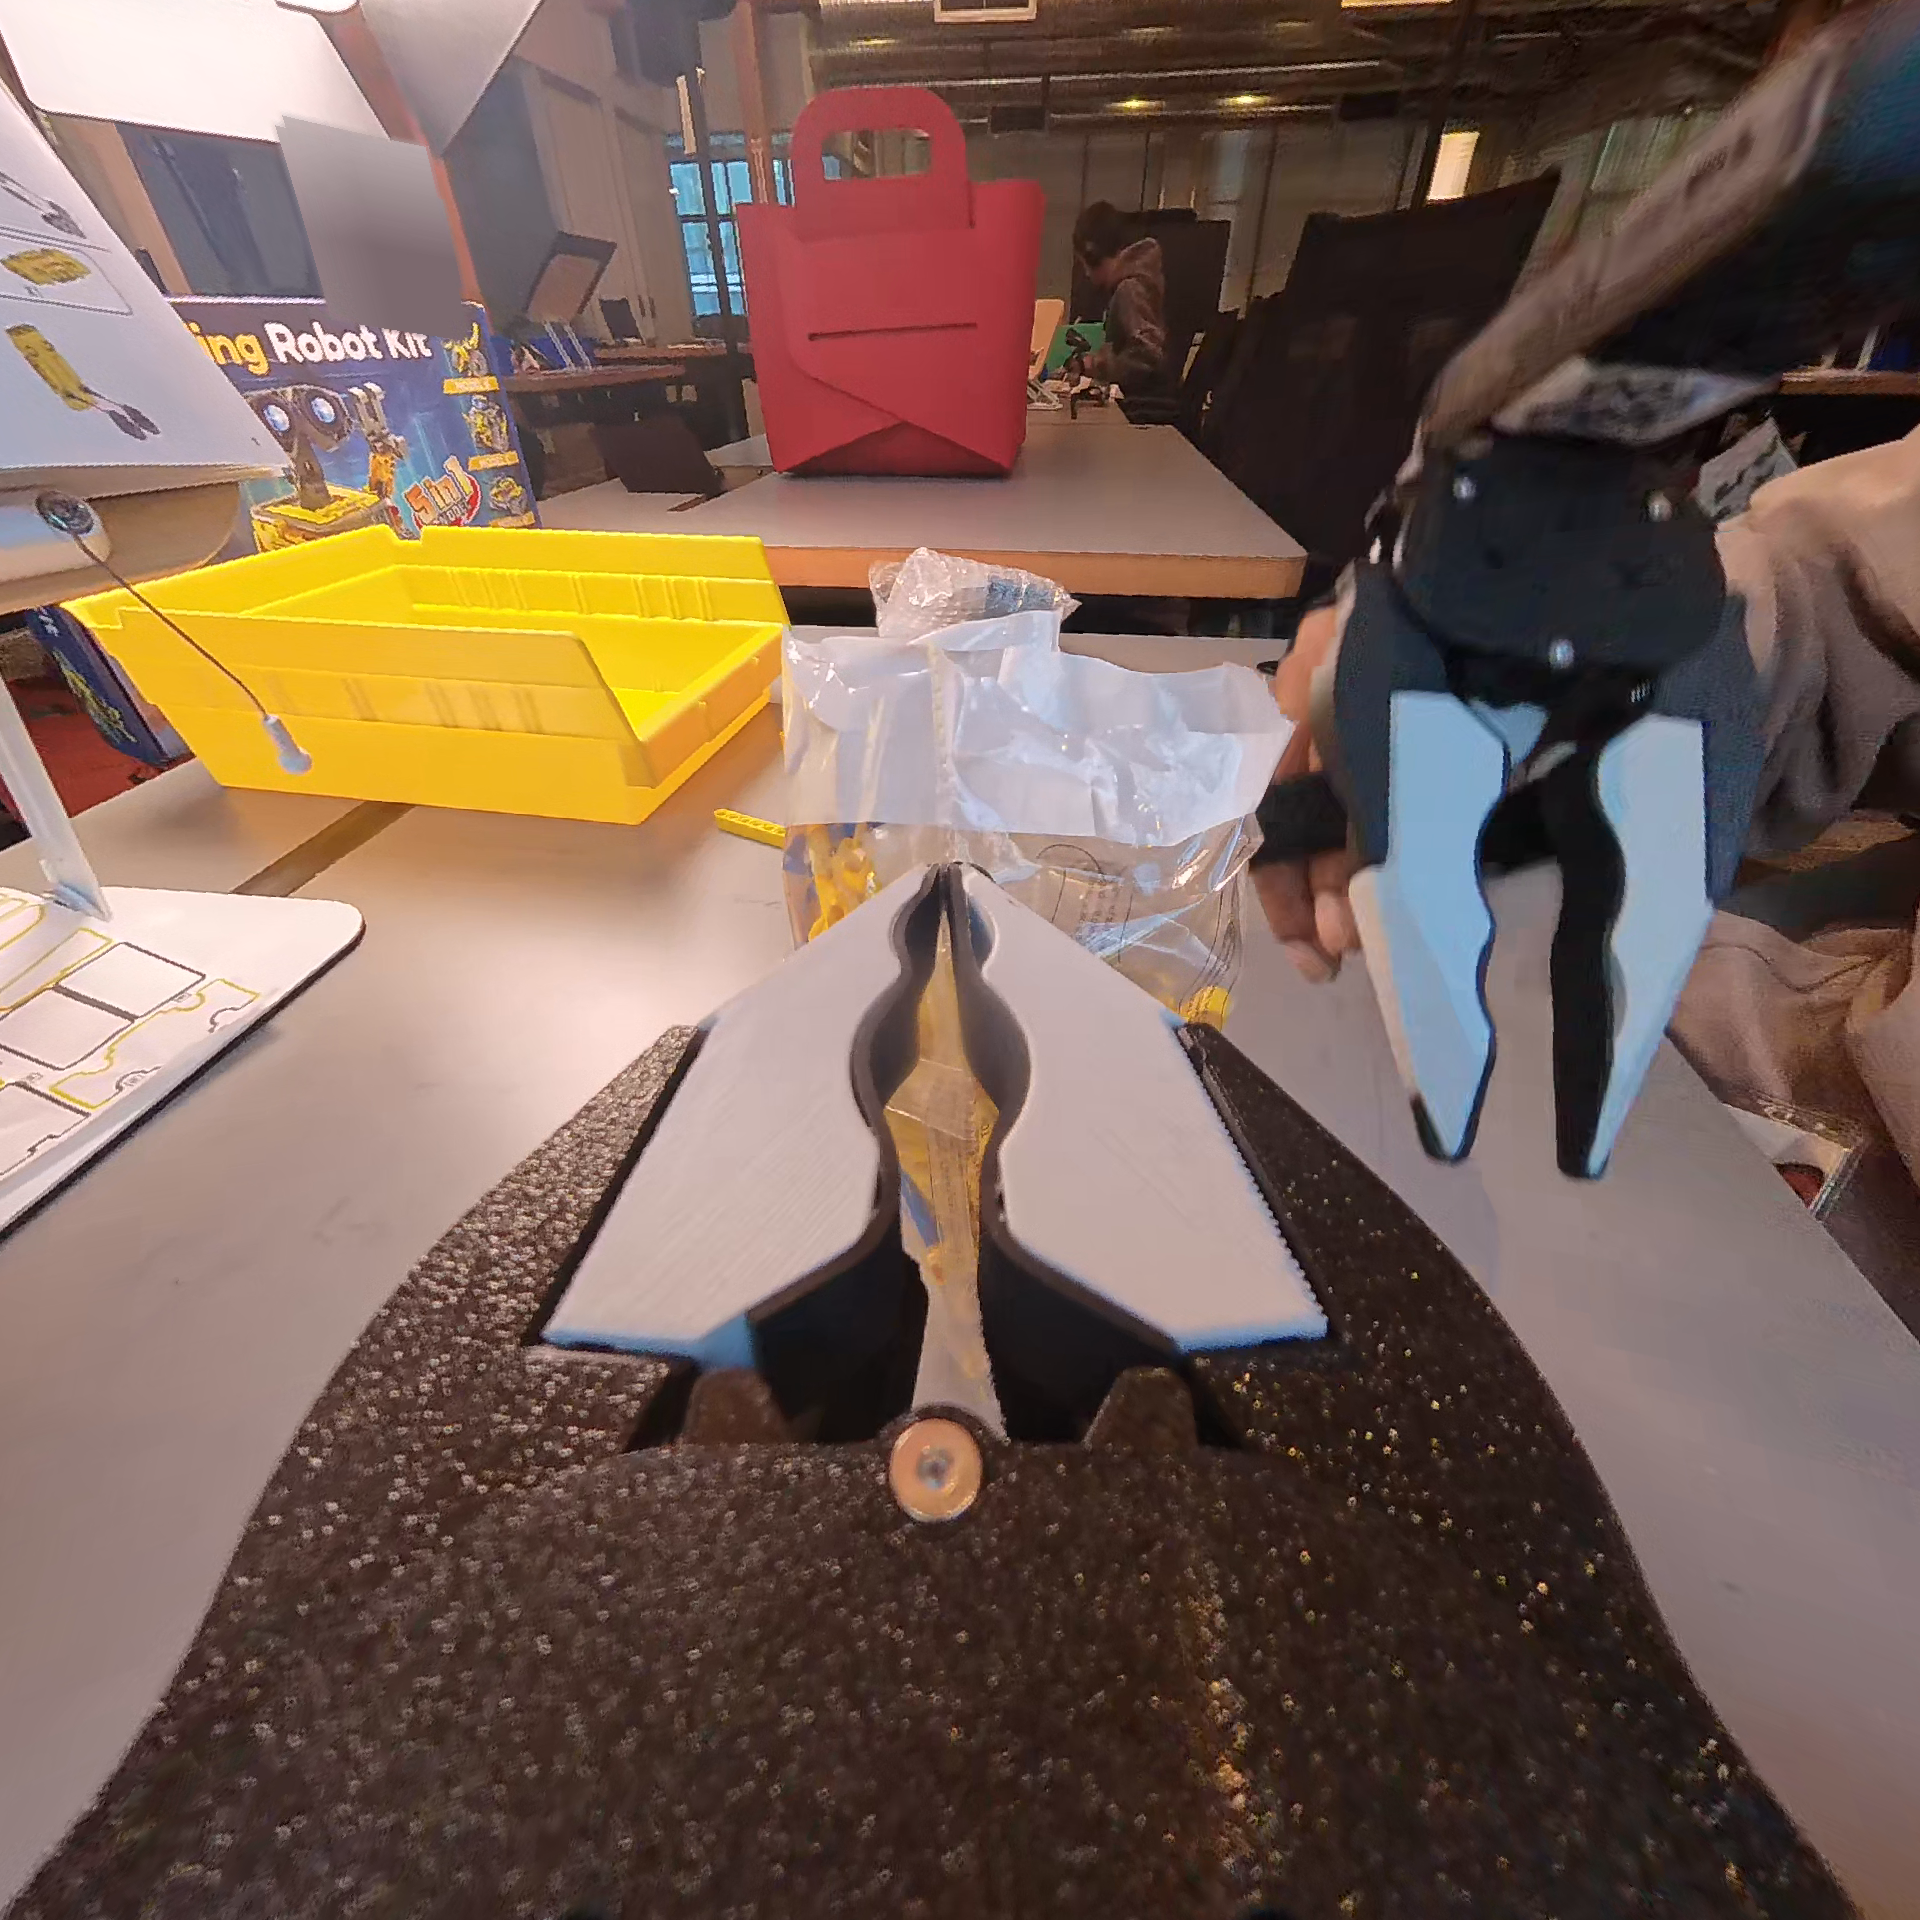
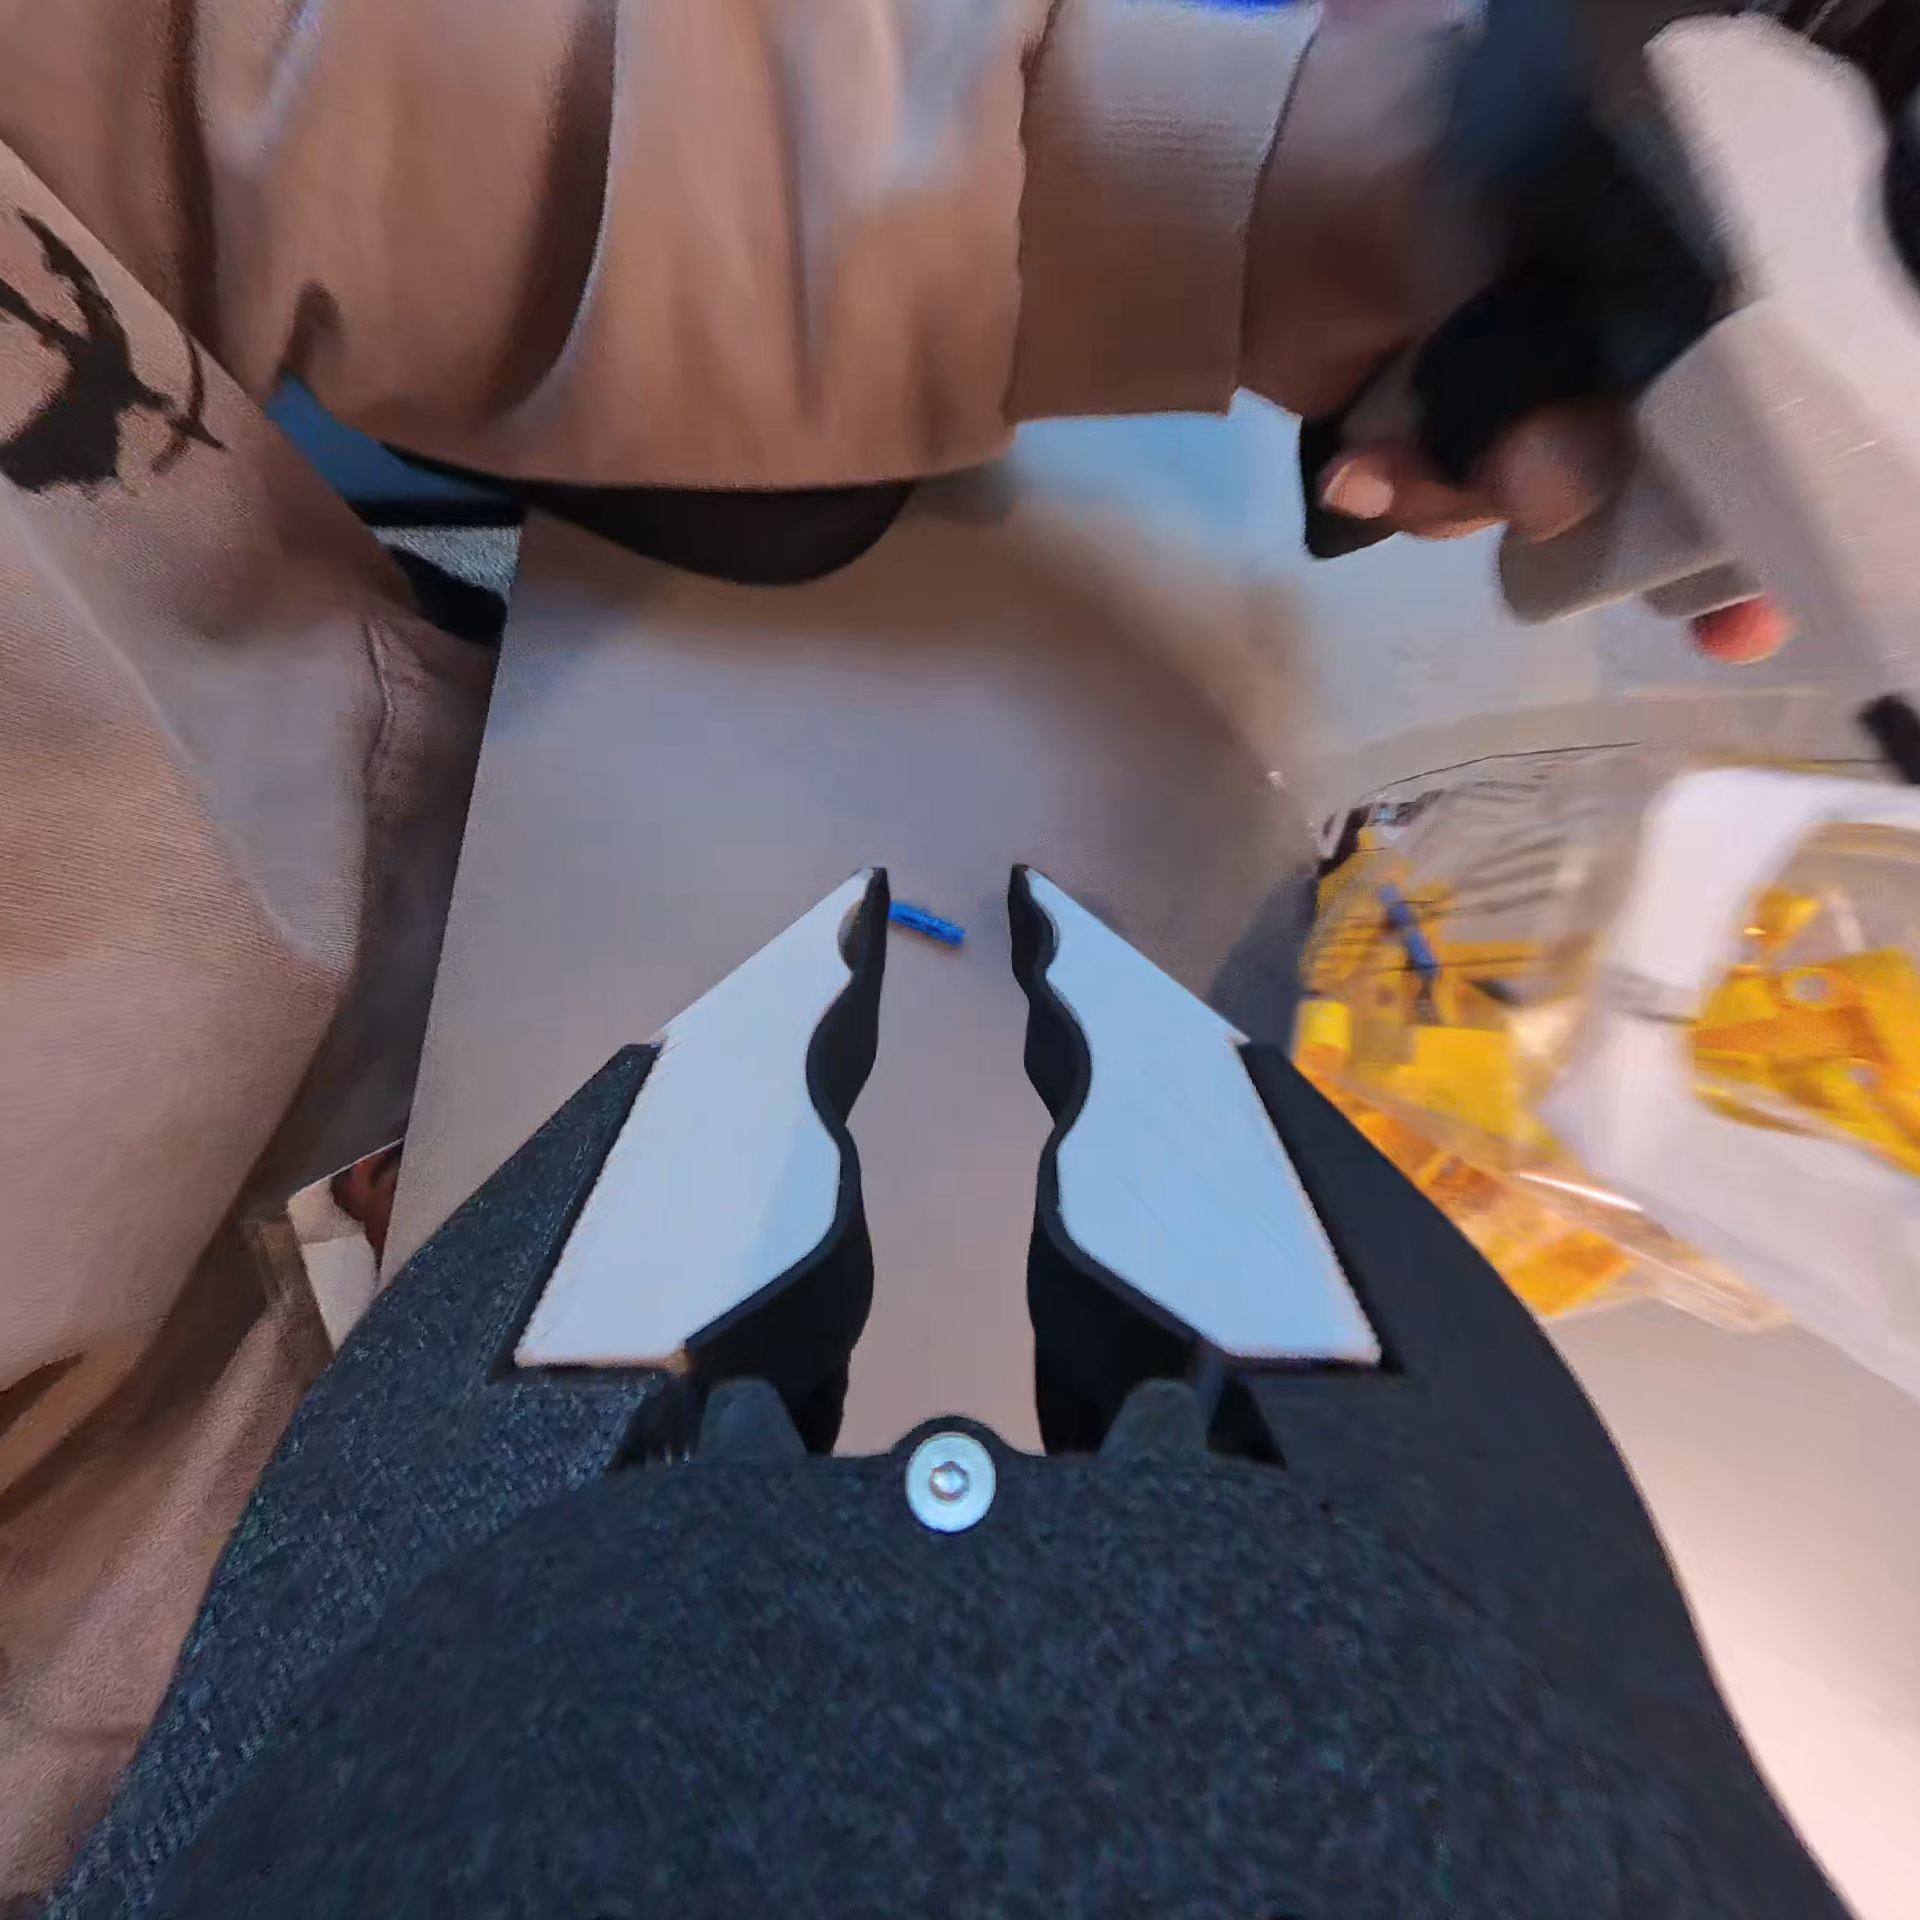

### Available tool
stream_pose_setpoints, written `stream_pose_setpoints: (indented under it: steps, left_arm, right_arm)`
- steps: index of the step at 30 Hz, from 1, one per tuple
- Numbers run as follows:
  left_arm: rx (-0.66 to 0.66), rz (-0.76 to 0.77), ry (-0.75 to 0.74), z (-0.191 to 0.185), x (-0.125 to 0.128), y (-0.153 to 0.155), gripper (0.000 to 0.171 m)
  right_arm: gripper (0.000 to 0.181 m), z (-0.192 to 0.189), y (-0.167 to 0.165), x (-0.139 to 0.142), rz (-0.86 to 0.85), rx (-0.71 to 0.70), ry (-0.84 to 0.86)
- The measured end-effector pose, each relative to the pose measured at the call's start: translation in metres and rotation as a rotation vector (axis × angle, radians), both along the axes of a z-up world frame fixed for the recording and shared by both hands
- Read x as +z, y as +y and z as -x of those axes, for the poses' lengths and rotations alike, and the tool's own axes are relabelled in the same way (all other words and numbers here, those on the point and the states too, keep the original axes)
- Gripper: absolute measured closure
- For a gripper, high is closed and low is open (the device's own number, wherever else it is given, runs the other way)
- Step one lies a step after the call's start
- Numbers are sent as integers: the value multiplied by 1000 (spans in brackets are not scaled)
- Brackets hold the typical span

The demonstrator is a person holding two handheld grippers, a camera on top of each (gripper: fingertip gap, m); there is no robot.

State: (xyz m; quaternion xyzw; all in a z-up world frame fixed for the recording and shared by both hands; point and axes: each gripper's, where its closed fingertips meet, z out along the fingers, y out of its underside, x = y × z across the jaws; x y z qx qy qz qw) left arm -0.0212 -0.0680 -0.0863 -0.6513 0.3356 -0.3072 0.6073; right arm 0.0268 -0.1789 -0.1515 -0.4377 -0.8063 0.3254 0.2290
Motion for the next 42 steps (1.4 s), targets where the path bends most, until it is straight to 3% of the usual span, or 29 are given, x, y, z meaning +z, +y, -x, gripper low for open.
stream_pose_setpoints:
  steps: [5,9,11,16,18,20,22,24,28,30,33,35,37,39,42]
  left_arm:
    - [2,2,2,0,-1,0,171]
    - [-2,3,5,0,-1,0,171]
    - [-2,3,6,0,-1,0,171]
    - [-7,4,5,-1,-1,-1,171]
    - [-10,4,5,-1,-1,-2,171]
    - [-11,2,3,0,0,-2,171]
    - [-14,3,-1,1,0,-2,171]
    - [-17,5,-5,1,0,-2,171]
    - [-18,1,1,0,0,-3,171]
    - [-18,1,-1,0,0,-3,171]
    - [-15,2,1,1,0,-3,171]
    - [-14,3,1,1,-1,-2,171]
    - [-15,4,1,0,-1,-2,171]
    - [-15,3,6,0,-1,-2,171]
    - [-18,3,9,-1,-1,-2,171]
  right_arm:
    - [147,6,-5,-50,-15,-20,-85]
    - [159,8,-9,-58,33,-3,-111]
    - [176,6,-8,-59,28,16,-118]
    - [177,2,-9,-55,2,47,-102]
    - [177,1,-14,-30,64,61,-32]
    - [177,3,-9,25,120,53,120]
    - [177,6,17,86,111,-23,284]
    - [177,7,54,121,6,-127,359]
    - [171,15,116,116,-242,-278,310]
    - [156,16,124,116,-188,-291,340]
    - [155,-3,171,140,-77,-440,465]
    - [155,-29,231,127,-103,-619,426]
    - [149,-61,287,78,-143,-789,236]
    - [139,-78,308,24,-56,-873,69]
    - [135,-81,316,-29,45,-944,-40]
